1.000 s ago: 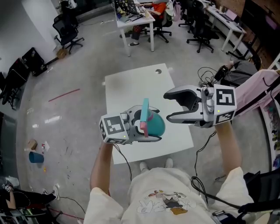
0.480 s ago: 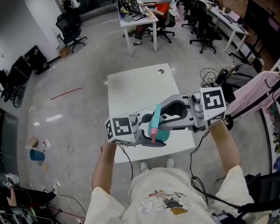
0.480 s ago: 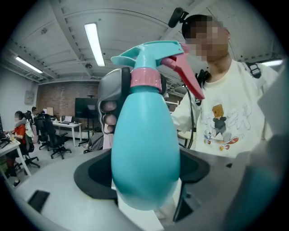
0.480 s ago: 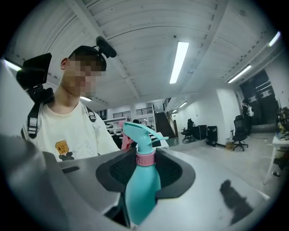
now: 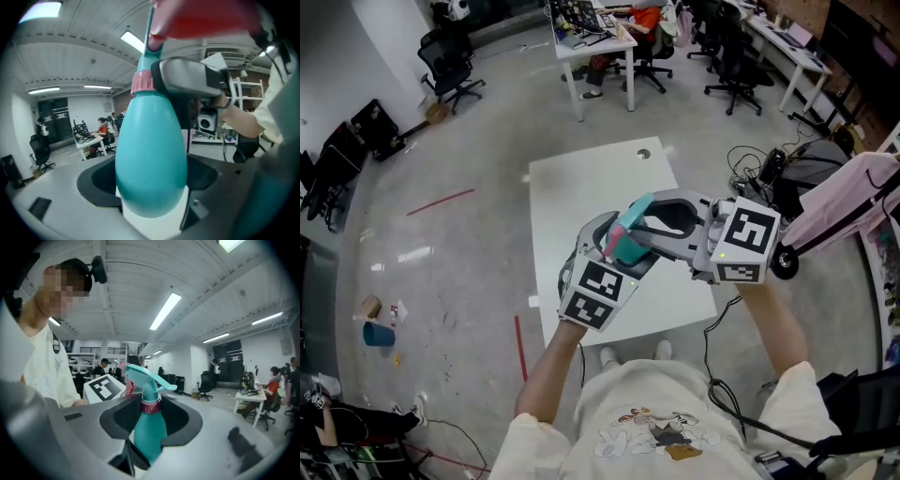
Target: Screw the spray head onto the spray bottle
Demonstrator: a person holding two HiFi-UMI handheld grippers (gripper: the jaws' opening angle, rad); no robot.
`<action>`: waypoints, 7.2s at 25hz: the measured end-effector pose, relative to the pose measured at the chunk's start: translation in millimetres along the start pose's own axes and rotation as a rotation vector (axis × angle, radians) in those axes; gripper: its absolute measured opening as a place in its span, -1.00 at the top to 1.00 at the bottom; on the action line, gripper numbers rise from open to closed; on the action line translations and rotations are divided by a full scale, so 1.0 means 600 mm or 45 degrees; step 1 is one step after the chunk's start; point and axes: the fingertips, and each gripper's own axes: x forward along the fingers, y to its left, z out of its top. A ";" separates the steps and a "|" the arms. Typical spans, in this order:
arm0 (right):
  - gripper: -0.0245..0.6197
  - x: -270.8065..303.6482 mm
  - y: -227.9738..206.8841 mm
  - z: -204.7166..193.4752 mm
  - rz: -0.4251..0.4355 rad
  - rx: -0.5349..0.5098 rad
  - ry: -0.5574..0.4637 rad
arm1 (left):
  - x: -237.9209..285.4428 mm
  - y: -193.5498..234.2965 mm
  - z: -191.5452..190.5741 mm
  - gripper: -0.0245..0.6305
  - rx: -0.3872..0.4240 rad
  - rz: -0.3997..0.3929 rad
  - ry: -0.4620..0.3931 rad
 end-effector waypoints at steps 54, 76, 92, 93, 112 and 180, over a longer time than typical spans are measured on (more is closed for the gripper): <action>0.29 -0.035 0.039 -0.010 -0.026 0.094 -0.040 | -0.009 -0.055 -0.014 -0.31 -0.008 -0.227 -0.046; 0.49 -0.039 0.159 -0.020 0.831 -0.134 0.078 | -0.114 -0.177 -0.037 -0.31 0.339 -1.142 -0.056; 0.50 -0.023 0.066 -0.047 0.344 -0.051 0.078 | -0.020 -0.098 -0.039 -0.31 0.039 -0.451 0.010; 0.50 -0.020 0.060 -0.048 0.296 -0.051 0.078 | -0.014 -0.089 -0.040 -0.31 0.025 -0.384 0.015; 0.49 0.030 0.021 -0.049 -0.272 -0.120 0.104 | 0.006 -0.001 -0.053 -0.31 -0.030 0.045 0.040; 0.76 0.004 0.020 -0.685 -0.639 0.518 0.347 | 0.059 -0.098 -0.553 0.91 -0.578 0.272 0.246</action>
